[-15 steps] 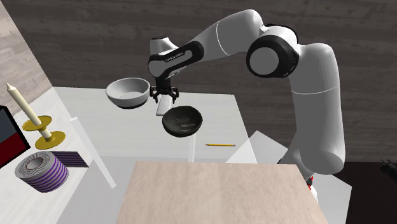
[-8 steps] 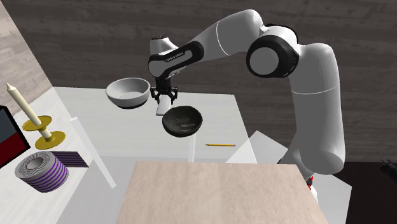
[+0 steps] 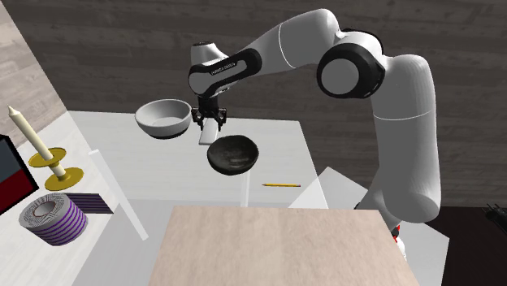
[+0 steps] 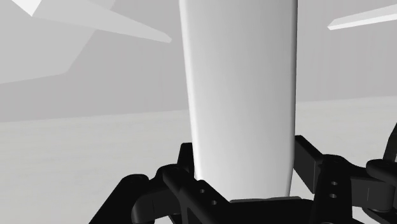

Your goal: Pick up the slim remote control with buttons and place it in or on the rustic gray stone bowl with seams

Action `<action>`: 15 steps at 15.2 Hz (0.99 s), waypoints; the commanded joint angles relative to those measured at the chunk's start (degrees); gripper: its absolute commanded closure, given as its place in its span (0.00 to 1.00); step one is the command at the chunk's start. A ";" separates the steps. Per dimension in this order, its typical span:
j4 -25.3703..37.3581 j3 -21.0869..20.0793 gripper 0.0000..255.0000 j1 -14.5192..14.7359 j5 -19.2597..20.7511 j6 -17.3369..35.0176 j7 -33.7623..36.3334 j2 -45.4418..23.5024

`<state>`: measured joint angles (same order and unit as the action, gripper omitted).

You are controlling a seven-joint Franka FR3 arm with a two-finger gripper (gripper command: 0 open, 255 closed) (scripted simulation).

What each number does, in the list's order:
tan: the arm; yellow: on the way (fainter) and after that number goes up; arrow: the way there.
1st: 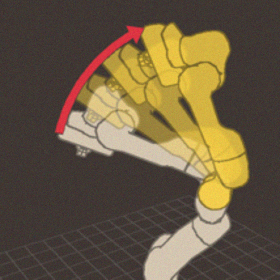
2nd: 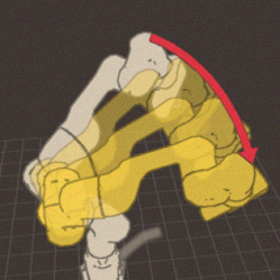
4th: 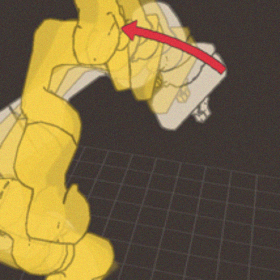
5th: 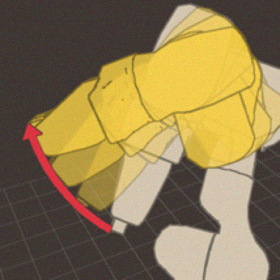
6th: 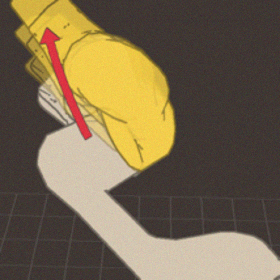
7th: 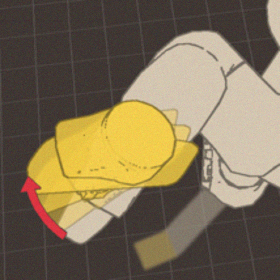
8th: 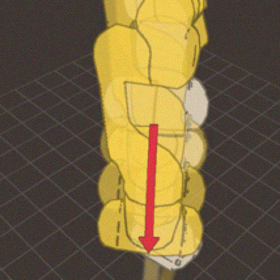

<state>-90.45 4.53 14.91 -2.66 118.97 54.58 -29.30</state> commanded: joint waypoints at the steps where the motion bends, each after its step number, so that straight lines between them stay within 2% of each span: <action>1: 0.77 0.05 1.00 -0.02 0.06 -1.40 0.00 0.65; 15: 7.10 0.21 1.00 -0.02 0.39 -10.72 0.23 3.64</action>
<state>-84.16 4.71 14.94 -2.29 109.27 54.84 -25.86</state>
